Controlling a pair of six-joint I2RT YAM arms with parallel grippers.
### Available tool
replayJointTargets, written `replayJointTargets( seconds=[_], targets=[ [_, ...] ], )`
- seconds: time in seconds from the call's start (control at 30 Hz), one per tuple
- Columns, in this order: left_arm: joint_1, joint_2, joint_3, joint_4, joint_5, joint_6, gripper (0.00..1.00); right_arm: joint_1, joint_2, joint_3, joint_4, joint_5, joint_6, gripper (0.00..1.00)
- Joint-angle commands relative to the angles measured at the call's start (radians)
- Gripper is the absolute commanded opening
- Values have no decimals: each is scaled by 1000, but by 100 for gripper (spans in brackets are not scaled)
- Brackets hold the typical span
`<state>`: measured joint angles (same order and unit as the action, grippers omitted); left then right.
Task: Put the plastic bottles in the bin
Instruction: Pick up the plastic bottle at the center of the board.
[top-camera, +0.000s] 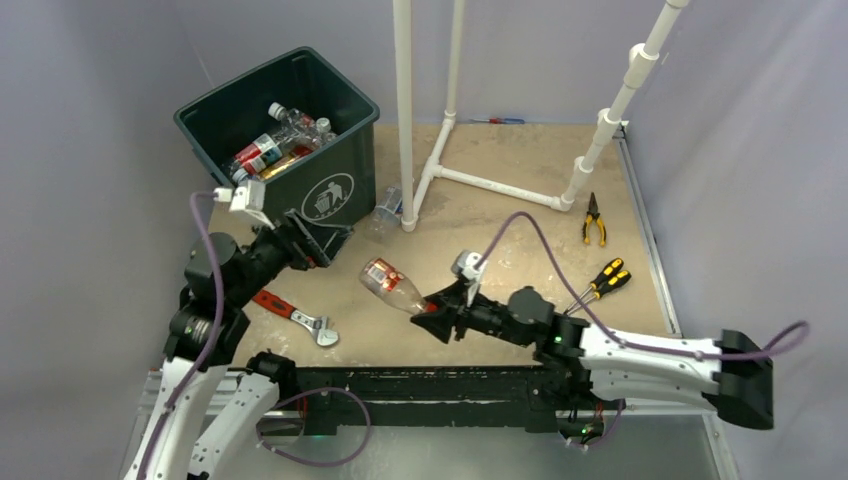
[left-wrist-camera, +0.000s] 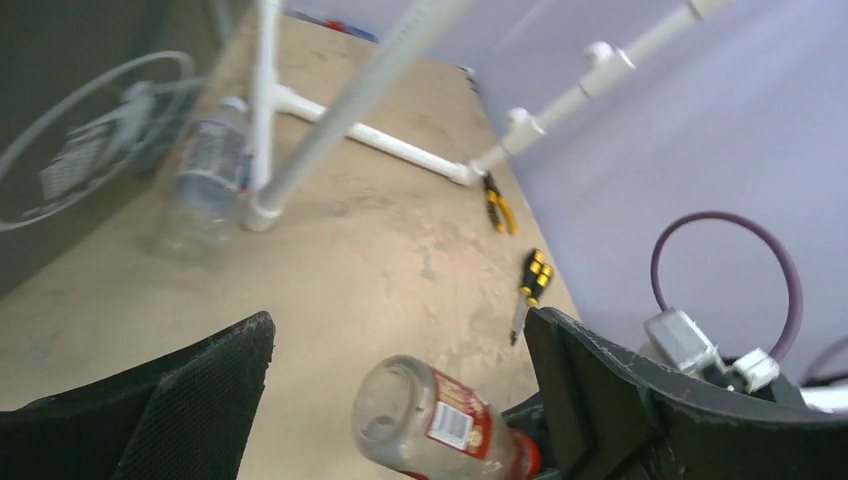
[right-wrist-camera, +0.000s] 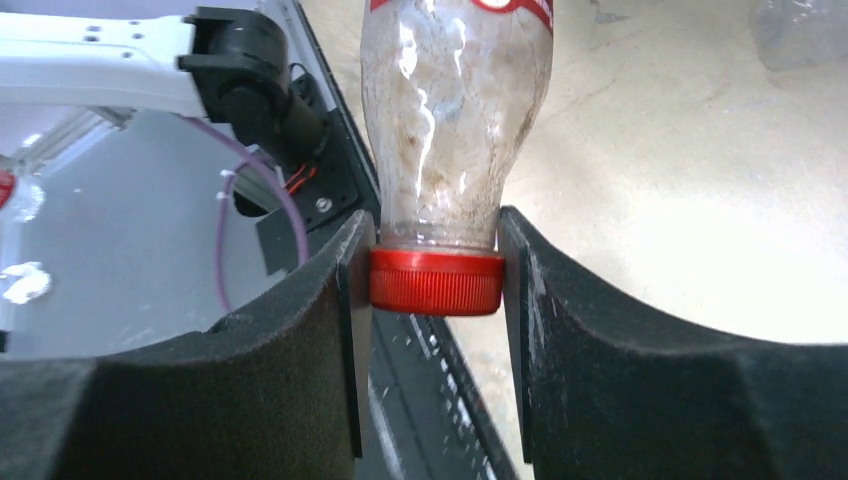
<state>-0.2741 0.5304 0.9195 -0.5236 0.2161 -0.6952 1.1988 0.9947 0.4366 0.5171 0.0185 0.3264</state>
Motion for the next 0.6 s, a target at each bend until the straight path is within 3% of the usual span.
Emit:
replayJointTargets(
  seconds=[0.0, 0.13, 0.2, 0.4, 0.57],
  targets=[
    [3, 69, -67, 440, 337, -56, 97, -2, -262, -8, -235, 46, 70, 0],
    [3, 176, -135, 825, 495, -193, 98, -2, -369, 95, -403, -6, 48, 0],
    [1, 224, -124, 915, 554, -209, 97, -2, -373, 183, -500, -44, 17, 0],
    [-3, 352, 141, 741, 691, -42, 97, -2, -300, 430, -814, -182, -63, 0],
    [-150, 445, 302, 480, 719, 149, 96, -2, -257, 547, -993, -205, -101, 0]
  ],
)
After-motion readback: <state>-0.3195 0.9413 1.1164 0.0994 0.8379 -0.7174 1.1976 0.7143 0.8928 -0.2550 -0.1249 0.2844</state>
